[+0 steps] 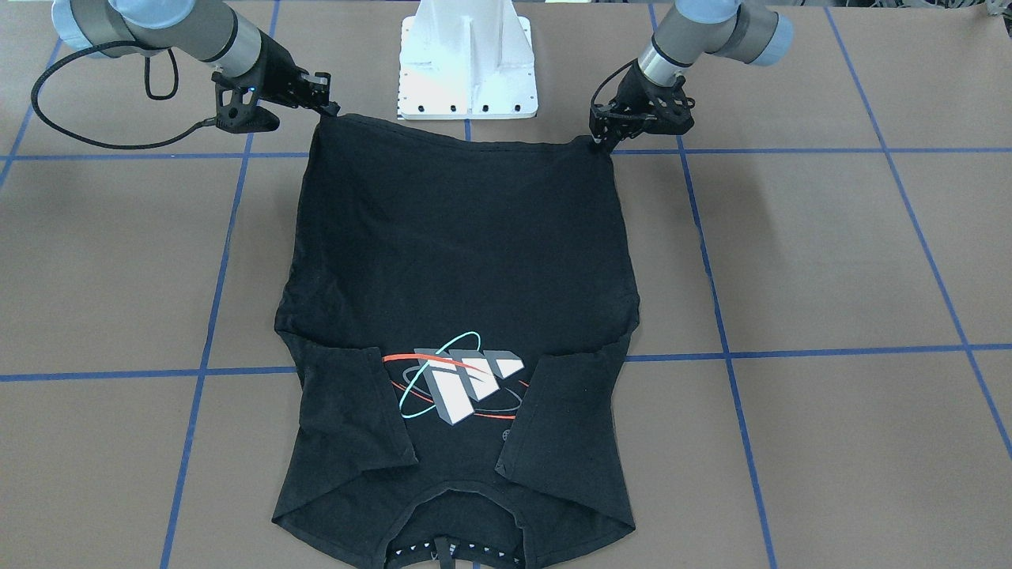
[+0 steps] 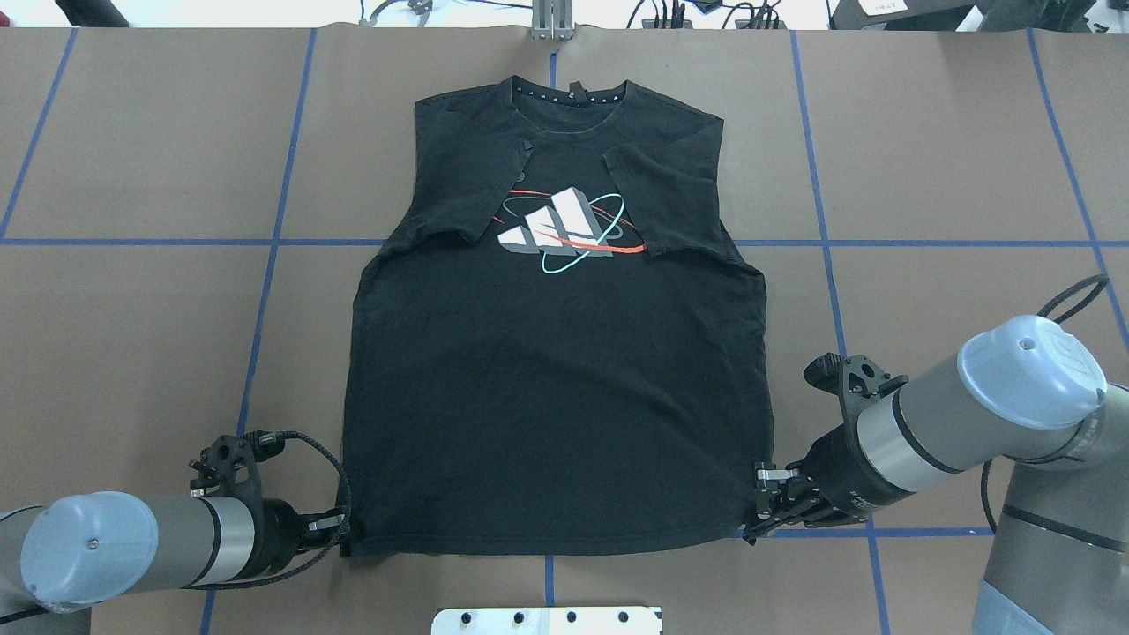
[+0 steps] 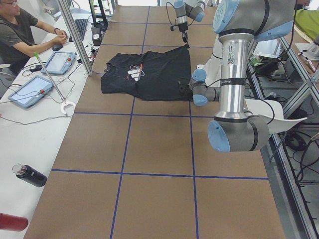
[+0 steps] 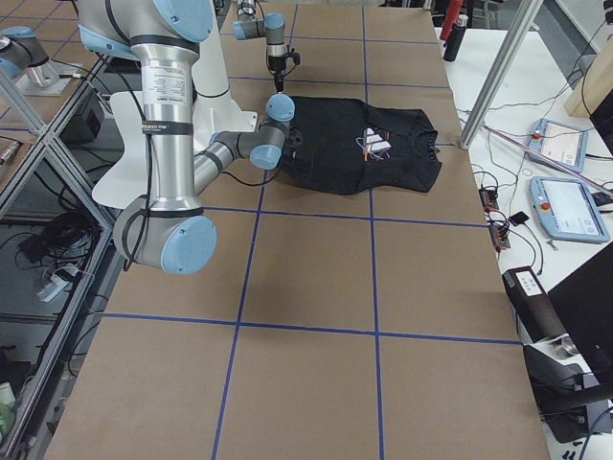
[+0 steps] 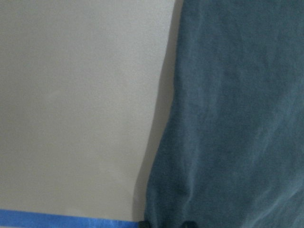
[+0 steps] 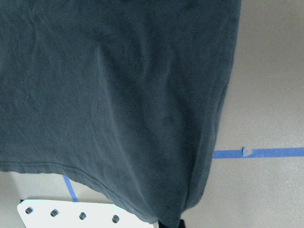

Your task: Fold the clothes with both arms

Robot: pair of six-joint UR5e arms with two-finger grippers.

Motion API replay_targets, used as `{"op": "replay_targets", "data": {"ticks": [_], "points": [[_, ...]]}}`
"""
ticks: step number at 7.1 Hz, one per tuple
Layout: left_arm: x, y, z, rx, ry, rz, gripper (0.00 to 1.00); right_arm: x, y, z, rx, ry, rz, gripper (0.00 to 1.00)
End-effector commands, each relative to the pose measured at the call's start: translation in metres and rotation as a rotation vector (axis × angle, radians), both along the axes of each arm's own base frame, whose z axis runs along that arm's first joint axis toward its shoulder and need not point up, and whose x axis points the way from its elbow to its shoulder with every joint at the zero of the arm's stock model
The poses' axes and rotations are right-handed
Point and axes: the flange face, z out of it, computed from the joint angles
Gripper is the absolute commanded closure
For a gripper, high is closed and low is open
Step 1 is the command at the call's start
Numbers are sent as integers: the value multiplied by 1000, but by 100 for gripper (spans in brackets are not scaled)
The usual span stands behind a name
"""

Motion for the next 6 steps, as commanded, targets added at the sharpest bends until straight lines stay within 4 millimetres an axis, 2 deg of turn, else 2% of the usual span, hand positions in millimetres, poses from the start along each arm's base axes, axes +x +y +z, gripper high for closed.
{"op": "replay_targets", "data": {"ticks": [1,3,6], "points": [[-2,0,-3,0,-2,-1,63,0,-1,-1,-1,-2,-1,100],[-3,4,-10,-8,-47,6,63,0,-1,-1,1,-2,-1,100],[-1,6,-9,-8,-50,11,63,0,0,0,-1,0,-1,100]]}}
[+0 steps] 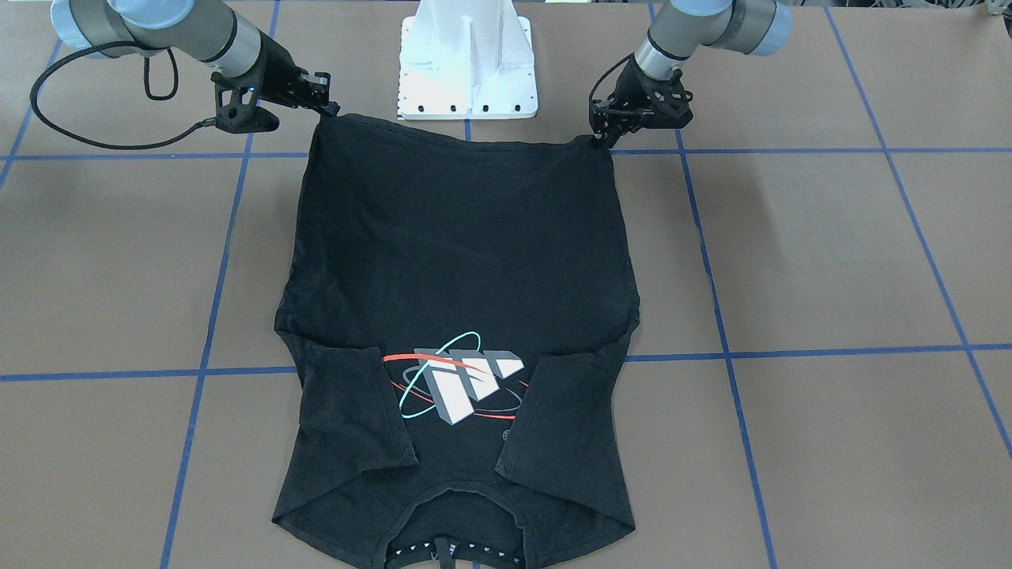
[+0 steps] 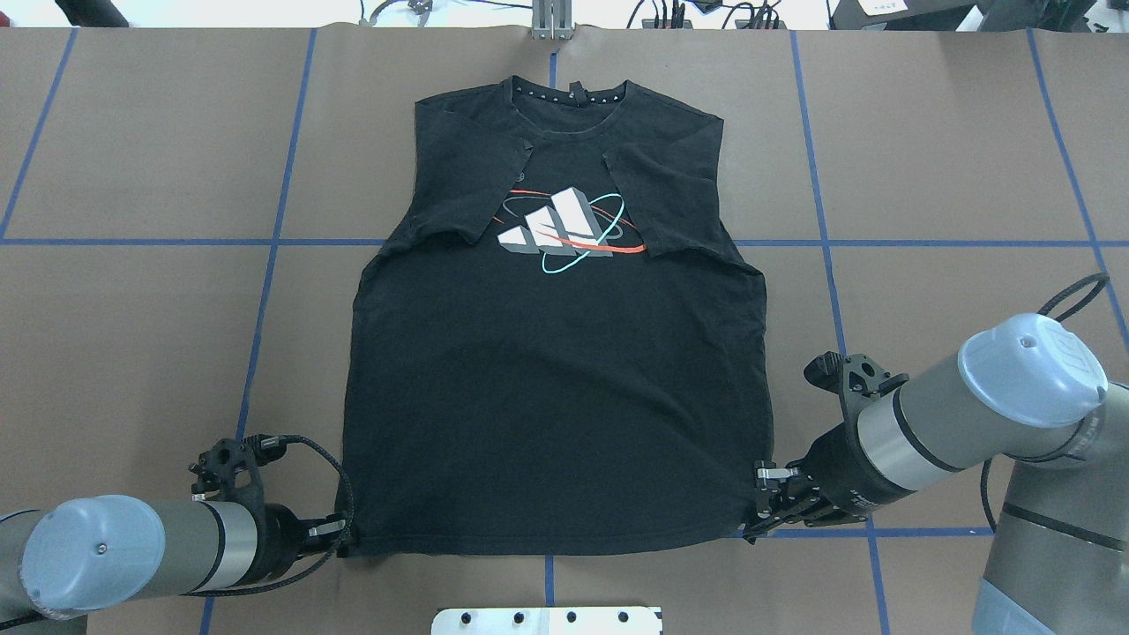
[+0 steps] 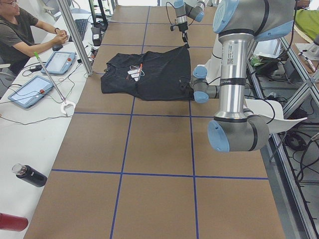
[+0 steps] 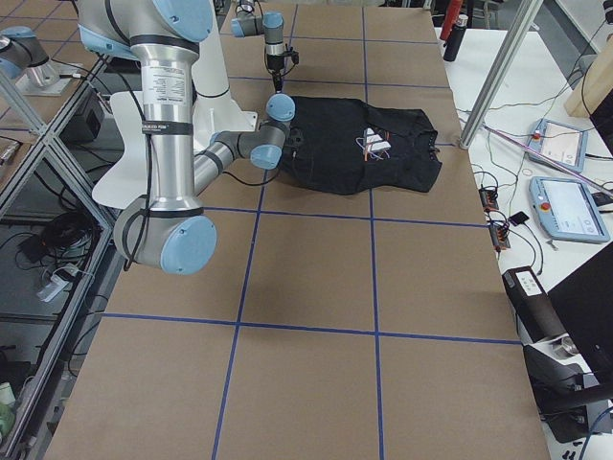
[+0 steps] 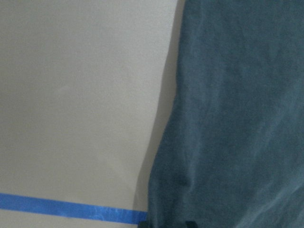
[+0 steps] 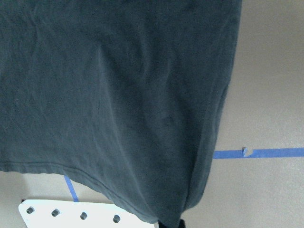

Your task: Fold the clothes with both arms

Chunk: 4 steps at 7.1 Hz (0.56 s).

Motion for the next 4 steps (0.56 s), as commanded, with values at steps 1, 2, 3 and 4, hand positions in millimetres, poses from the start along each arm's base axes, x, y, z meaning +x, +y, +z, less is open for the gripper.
{"op": "replay_targets", "data": {"ticks": [1,2,3,4], "points": [[1,1,1,-1,-4,3,62,0,0,0,1,-2,-1,100],[4,6,5,-2,-11,13,62,0,0,0,0,0,-1,100],[4,7,5,-2,-11,13,62,0,0,0,0,0,1,100],[6,8,7,-3,-17,17,62,0,0,0,1,-1,0,100]]}}
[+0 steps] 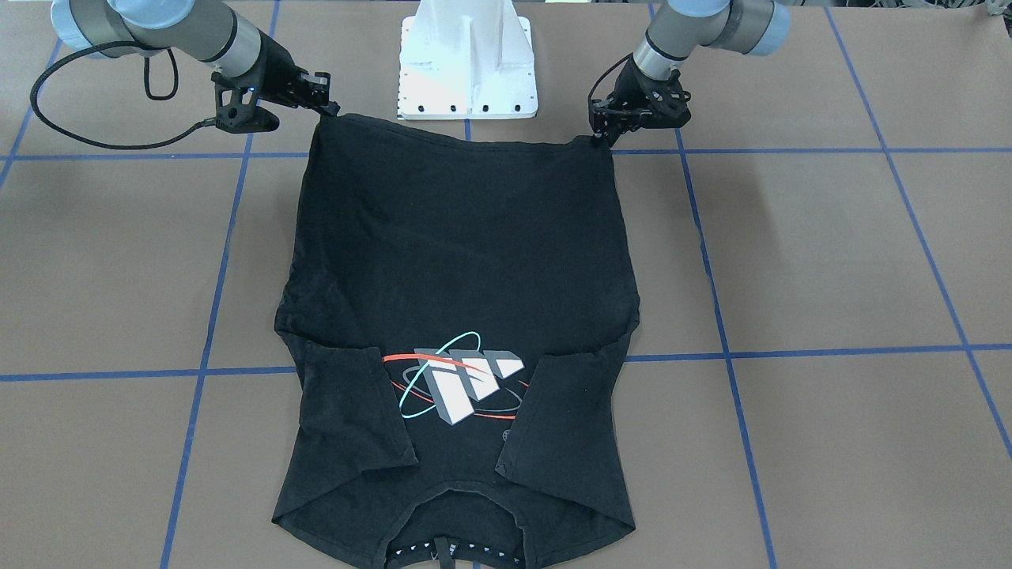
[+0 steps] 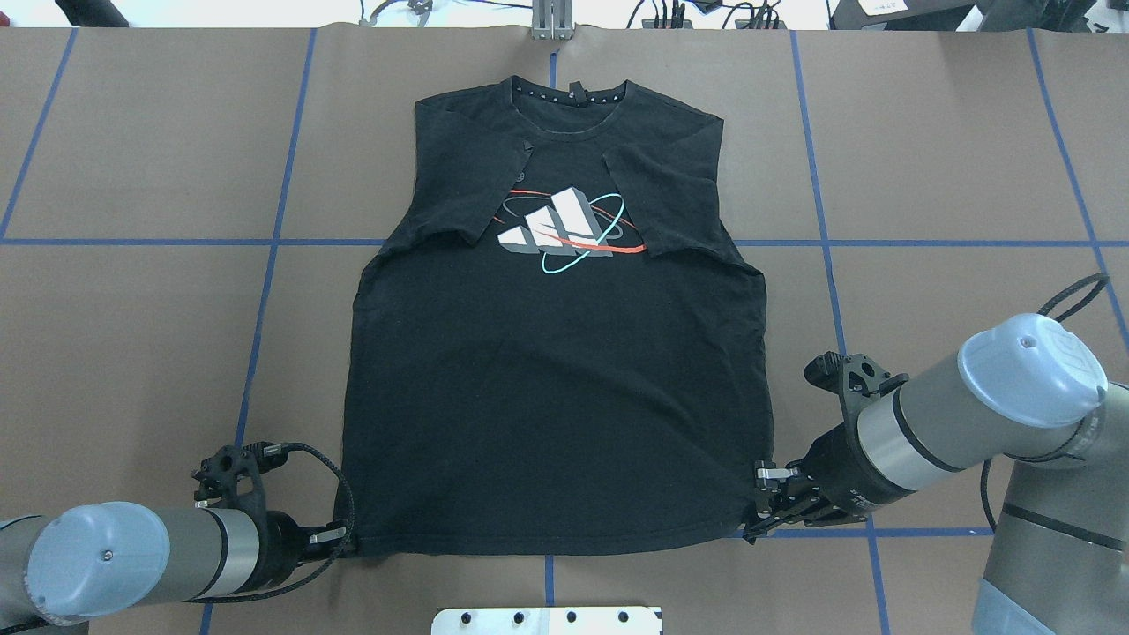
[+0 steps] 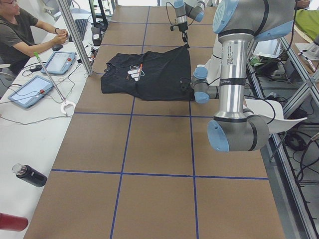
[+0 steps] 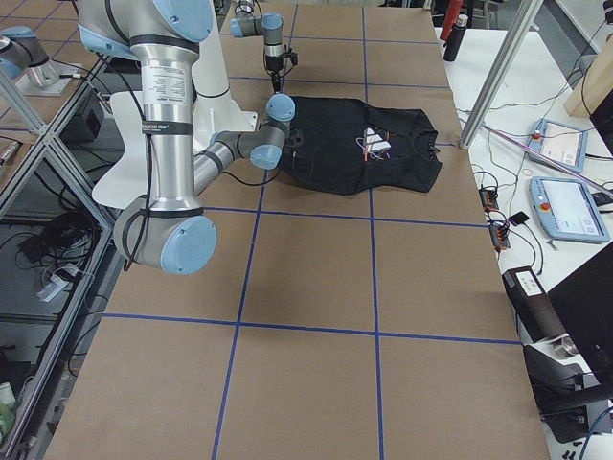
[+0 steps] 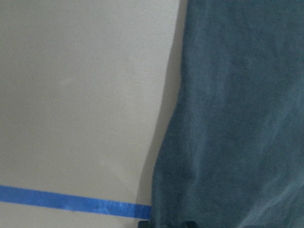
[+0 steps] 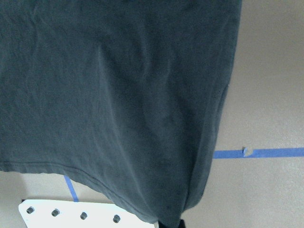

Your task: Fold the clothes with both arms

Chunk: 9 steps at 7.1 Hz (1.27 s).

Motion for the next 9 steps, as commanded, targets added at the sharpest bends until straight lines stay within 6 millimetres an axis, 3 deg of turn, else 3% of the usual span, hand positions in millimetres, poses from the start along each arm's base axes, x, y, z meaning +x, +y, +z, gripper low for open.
{"op": "replay_targets", "data": {"ticks": [1,3,4,5,6,8,9], "points": [[2,2,2,-1,-9,5,62,0,0,1,0,1,0,100],[2,2,2,-1,-13,6,63,1,-1,1,0,2,3,100],[2,2,3,-1,-15,6,72,3,-3,0,-3,0,3,100],[2,3,2,-1,-13,7,92,7,-7,0,-10,-4,2,100],[3,3,2,0,-13,7,100,7,-7,1,-12,-3,0,100],[-1,2,-8,2,5,4,100,7,-8,1,-9,-3,4,100],[-10,1,-22,4,34,2,100,9,-9,1,-11,-2,10,100]]}}
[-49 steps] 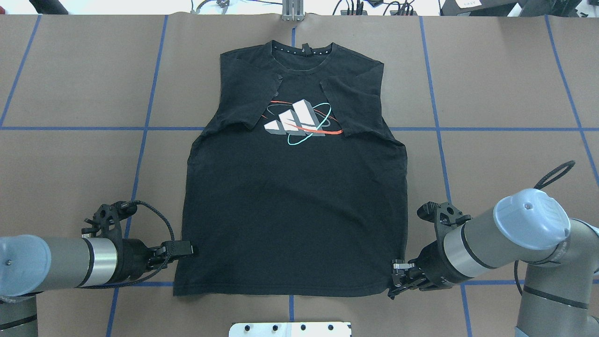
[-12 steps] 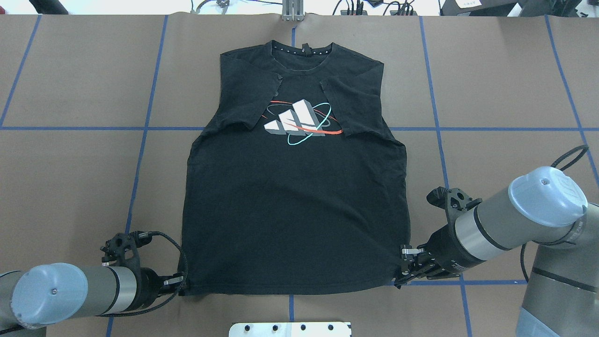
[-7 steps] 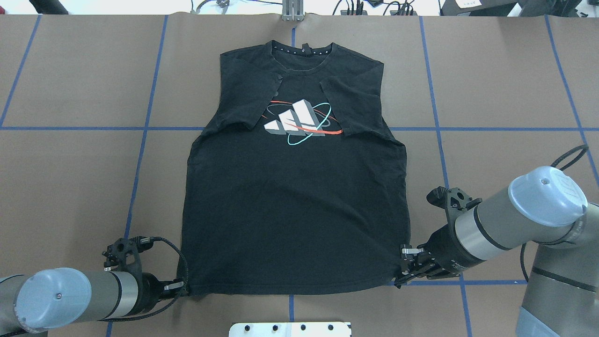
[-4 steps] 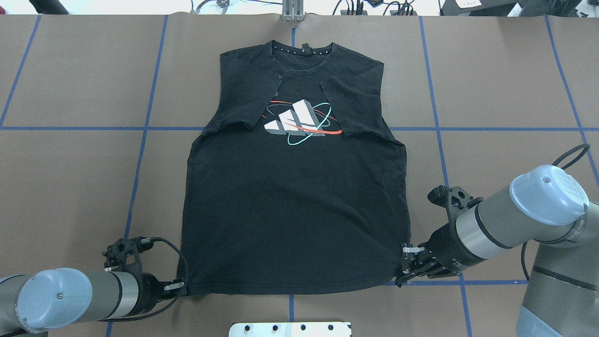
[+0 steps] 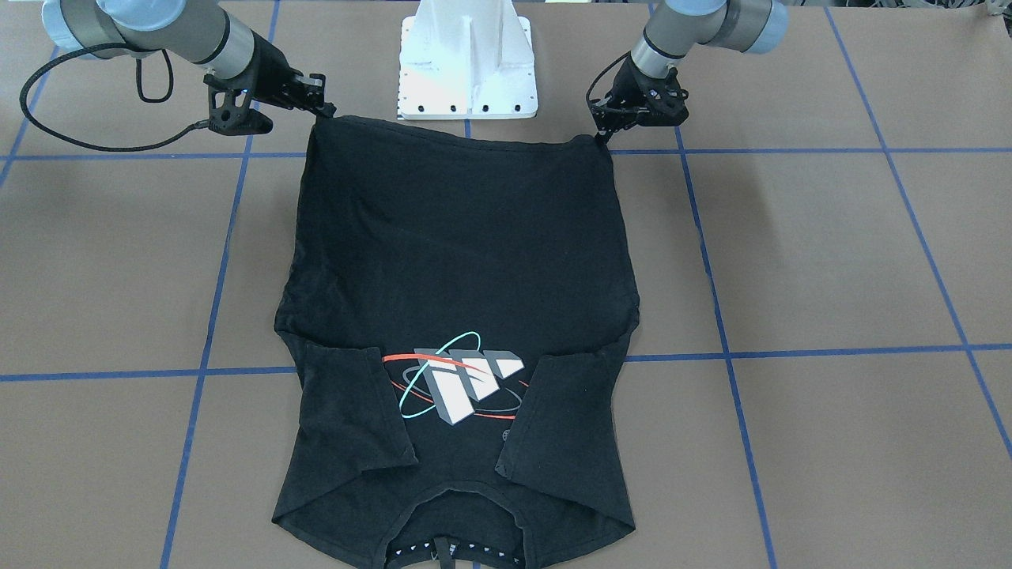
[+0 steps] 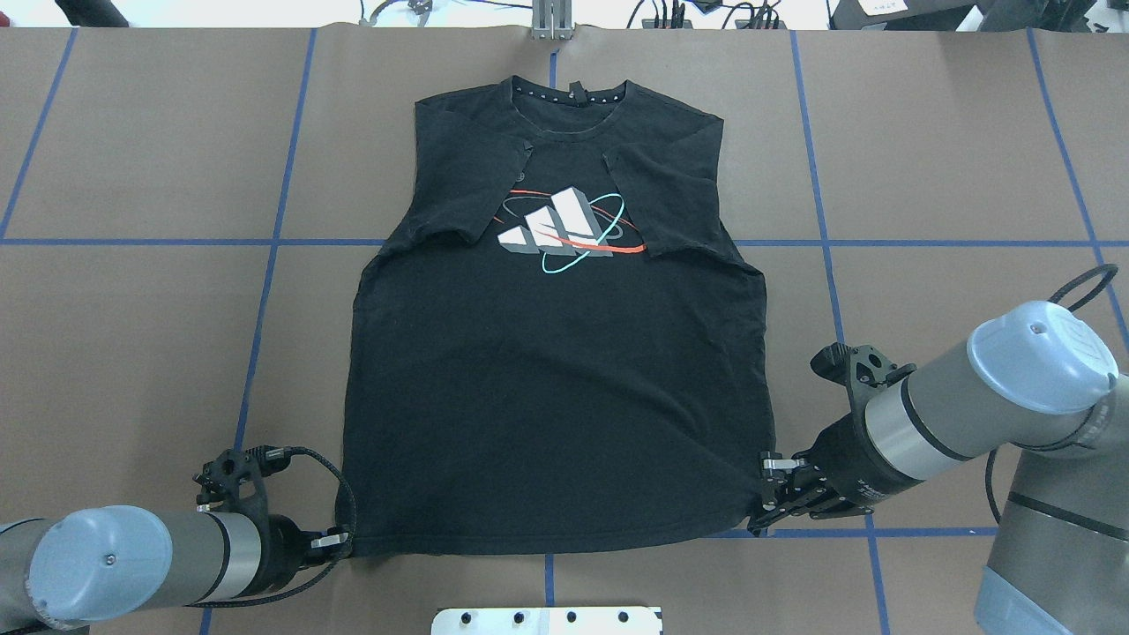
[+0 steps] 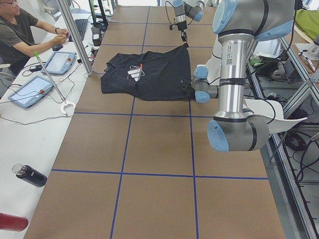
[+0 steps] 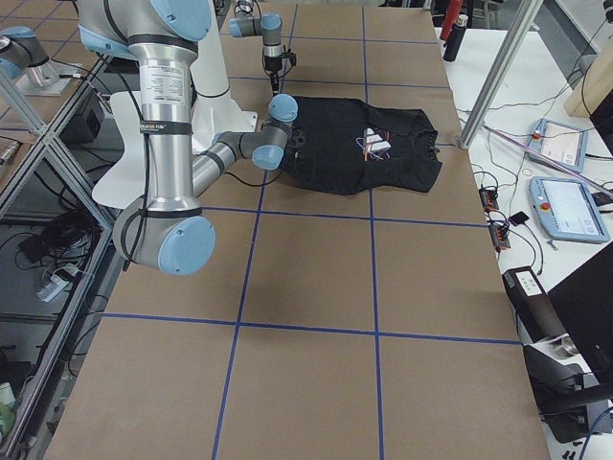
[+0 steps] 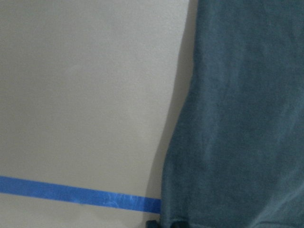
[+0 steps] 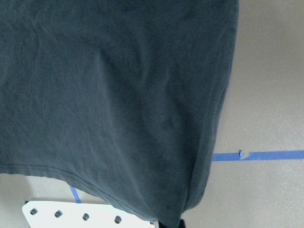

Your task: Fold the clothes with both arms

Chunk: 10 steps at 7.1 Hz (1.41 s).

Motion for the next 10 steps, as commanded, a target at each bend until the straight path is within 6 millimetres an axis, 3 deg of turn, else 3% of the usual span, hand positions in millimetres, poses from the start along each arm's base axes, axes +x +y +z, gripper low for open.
{"op": "replay_targets", "data": {"ticks": [1,2,3,5,7,9,10], "points": [[-19,0,-35,6,61,3,100,3,-2,0,1,-1,6,100],[-35,3,-53,15,96,8,100,7,-1,0,-8,-7,-13,100],[-58,11,-58,16,106,29,100,14,4,3,-33,-8,-45,100],[-74,36,-77,16,141,145,100,29,20,5,-133,-31,-195,100],[-99,61,-99,-51,157,308,100,42,31,23,-199,-9,-259,100],[-102,69,-105,-67,154,348,100,49,35,27,-227,-4,-266,100],[-106,60,-106,-67,149,326,100,52,24,28,-217,-13,-233,100]]}}
